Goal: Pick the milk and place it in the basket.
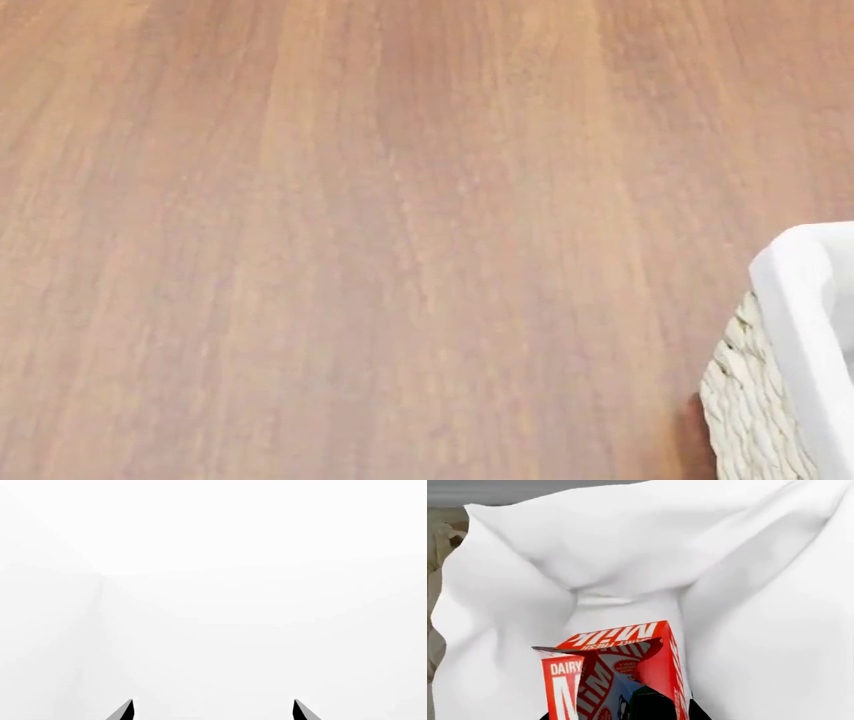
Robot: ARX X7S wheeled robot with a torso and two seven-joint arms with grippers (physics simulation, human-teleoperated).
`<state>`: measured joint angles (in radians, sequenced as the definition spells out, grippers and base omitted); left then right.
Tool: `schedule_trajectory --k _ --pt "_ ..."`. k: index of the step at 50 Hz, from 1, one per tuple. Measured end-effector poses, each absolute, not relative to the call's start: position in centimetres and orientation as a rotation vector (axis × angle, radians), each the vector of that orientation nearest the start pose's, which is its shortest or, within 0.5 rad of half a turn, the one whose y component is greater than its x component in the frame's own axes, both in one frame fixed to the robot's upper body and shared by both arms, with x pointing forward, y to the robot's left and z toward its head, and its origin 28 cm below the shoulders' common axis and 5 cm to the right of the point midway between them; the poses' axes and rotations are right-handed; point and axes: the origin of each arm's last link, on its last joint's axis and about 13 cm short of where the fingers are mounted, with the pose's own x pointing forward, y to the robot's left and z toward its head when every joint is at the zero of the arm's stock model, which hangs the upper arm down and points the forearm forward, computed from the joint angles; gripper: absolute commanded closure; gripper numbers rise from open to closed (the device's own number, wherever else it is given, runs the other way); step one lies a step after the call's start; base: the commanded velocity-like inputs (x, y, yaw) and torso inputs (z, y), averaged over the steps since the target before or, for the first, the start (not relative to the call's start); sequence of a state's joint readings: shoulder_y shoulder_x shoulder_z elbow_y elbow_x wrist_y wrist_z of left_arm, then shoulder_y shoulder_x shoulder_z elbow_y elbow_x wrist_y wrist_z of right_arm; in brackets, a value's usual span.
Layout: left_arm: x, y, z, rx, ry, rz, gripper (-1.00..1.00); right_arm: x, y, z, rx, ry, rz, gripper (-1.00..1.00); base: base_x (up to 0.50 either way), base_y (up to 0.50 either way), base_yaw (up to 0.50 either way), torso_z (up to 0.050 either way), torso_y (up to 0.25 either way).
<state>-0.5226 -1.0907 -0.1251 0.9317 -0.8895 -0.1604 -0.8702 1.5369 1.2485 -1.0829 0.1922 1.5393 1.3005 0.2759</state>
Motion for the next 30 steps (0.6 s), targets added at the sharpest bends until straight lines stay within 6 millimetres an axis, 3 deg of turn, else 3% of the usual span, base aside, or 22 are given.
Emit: schedule_trajectory --k 30 --pt "15.5 27.9 31.7 0.036 -1.045 0.189 -1.00 23.0 -31.0 28.8 -0.123 0.784 -0.119 -1.00 0.00 0.00 0.00 0.000 0.000"
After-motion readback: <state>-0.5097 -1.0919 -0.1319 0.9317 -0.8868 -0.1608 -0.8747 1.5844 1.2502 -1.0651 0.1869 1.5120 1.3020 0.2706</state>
